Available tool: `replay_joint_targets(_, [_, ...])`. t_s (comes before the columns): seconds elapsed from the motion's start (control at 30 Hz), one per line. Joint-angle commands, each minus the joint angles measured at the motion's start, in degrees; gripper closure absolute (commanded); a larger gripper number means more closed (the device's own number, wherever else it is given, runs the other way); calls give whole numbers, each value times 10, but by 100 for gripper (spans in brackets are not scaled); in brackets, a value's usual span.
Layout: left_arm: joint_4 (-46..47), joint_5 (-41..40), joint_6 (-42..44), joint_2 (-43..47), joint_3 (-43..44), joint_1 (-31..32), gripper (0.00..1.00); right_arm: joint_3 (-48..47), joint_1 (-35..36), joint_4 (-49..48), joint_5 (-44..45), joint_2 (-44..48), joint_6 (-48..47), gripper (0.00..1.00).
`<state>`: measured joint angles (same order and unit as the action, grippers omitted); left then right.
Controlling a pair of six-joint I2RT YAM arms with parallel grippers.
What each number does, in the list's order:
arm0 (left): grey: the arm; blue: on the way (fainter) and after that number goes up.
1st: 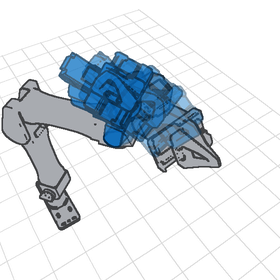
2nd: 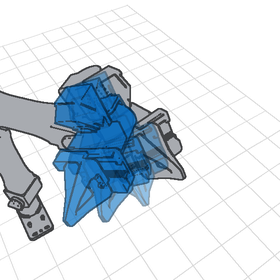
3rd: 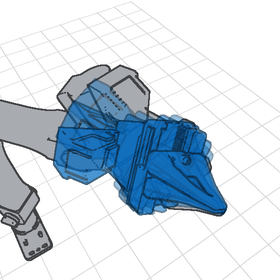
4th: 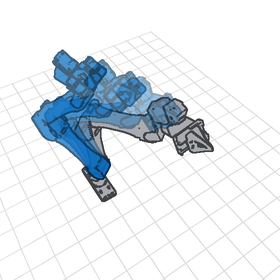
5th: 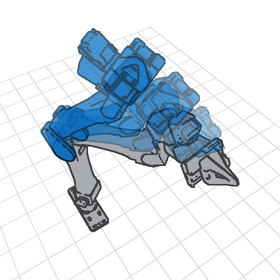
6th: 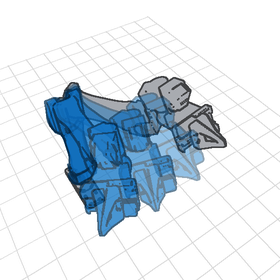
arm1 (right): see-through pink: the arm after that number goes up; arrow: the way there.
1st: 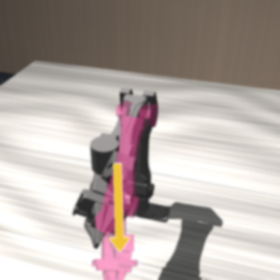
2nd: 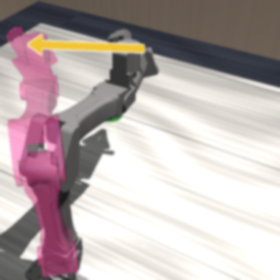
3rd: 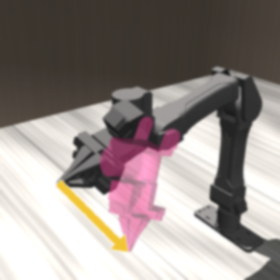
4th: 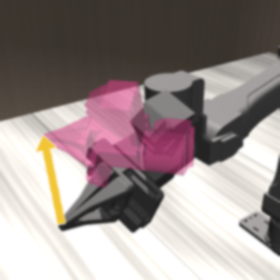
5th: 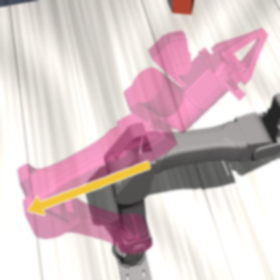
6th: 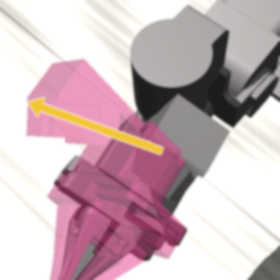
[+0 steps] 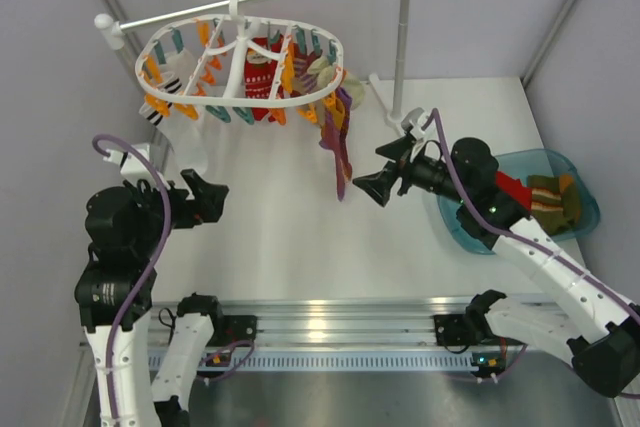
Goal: Clip the socks to the hanger
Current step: Open the clamp at the hanger.
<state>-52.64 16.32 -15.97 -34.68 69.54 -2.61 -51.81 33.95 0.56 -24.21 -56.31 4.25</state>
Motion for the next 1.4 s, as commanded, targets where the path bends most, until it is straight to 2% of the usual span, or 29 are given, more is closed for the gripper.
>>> replay_joint_targets(0.0, [38,-42,-17,7,26,-1,2,-8,16,-34,-10,6,-11,2])
replay_joint_targets(0.1, [68,-59,-10,16,24,-1,3,-7,16,-7,-10,8,-23,2])
replay_joint_targets(0.17, [112,-66,-13,28,16,-2,8,8,16,8,-8,20,-33,2])
replay_joint_targets(0.37, [198,-126,-94,13,-5,-2,21,46,16,16,-14,61,-38,0])
replay_joint_targets(0.57, [380,-60,-148,-6,-66,-1,31,36,21,-2,-54,45,-37,2])
replay_joint_targets(0.63, [417,-52,-161,-27,-74,-1,38,28,28,-3,-59,26,-38,4])
replay_joint_targets(0.7, [428,-62,-167,-49,-73,-2,41,10,45,-23,-58,12,-38,5])
replay_joint_targets(0.93, [488,-69,-163,-101,-77,-2,42,-60,113,-35,-62,-59,-57,7])
replay_joint_targets(1.37, [513,-59,-137,-138,-87,-2,52,-116,163,-82,-76,-125,-25,9])
